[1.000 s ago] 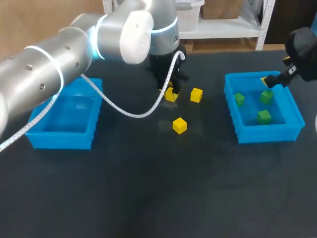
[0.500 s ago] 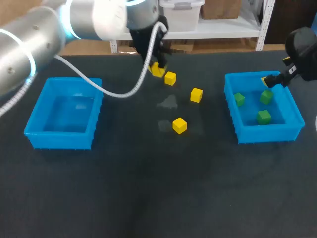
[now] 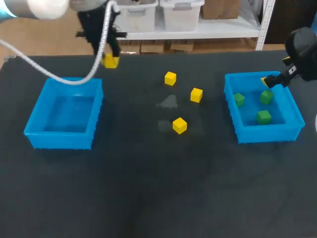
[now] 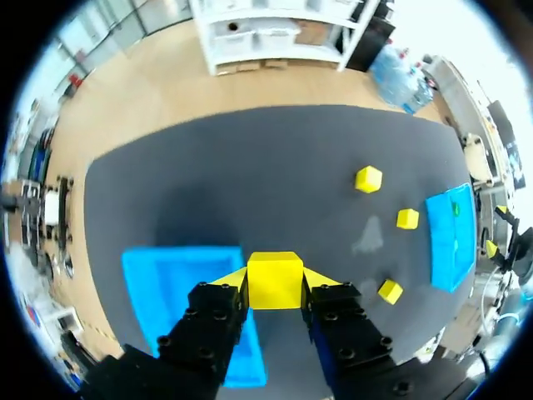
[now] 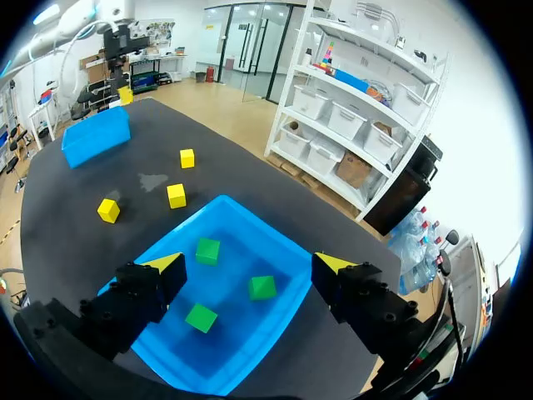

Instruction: Put the green cubes in the right bin and the yellow cubes in the left bin.

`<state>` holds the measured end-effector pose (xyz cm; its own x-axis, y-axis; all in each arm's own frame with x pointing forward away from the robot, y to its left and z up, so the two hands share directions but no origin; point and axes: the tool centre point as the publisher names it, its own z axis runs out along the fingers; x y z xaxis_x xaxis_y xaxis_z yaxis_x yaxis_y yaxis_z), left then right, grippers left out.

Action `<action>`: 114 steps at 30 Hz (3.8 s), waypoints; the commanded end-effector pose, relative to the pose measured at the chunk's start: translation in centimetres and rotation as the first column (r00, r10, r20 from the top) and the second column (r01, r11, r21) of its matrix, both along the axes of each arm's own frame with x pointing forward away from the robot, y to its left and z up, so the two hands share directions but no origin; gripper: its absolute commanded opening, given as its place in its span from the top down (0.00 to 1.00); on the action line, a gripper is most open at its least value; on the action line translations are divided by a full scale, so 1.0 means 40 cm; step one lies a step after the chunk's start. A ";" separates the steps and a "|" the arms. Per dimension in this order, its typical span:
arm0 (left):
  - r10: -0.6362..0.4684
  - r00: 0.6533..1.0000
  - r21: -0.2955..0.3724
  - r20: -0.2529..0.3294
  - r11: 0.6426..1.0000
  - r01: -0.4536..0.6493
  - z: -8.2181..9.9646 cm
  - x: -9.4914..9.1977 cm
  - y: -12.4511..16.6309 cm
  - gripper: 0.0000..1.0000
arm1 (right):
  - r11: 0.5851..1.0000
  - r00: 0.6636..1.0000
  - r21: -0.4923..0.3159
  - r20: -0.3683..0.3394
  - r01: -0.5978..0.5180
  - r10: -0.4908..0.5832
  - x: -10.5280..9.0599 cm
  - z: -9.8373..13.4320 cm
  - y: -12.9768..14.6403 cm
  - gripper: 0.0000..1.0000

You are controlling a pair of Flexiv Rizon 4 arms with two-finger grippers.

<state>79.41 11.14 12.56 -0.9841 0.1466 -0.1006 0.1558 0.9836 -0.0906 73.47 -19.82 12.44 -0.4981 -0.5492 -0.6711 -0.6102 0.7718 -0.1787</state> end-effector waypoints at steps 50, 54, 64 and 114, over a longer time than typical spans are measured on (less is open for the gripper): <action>-0.260 0.922 -0.125 0.288 0.944 0.305 -0.039 0.119 -0.334 0.00 | 1.000 1.000 0.000 -0.001 0.000 0.000 -0.001 0.002 0.000 0.00; -0.310 0.915 -0.117 0.257 0.930 0.348 -0.081 0.151 -0.395 0.00 | 1.000 1.000 0.000 -0.001 0.000 0.000 -0.001 0.002 0.000 0.00; -0.332 0.923 -0.101 0.197 0.929 0.356 -0.171 0.194 -0.469 0.00 | 1.000 1.000 0.000 -0.001 0.000 0.000 -0.001 0.002 0.000 0.00; -0.324 0.941 -0.019 0.095 0.945 0.327 -0.288 0.166 -0.462 1.00 | 1.000 1.000 0.000 -0.001 0.000 0.000 -0.001 0.002 0.000 0.00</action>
<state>86.01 -7.60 0.41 -0.8699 0.4525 -0.1964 0.4759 0.8746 -0.0926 73.47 -19.82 12.44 -0.4981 -0.5492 -0.6710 -0.6103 0.7718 -0.1787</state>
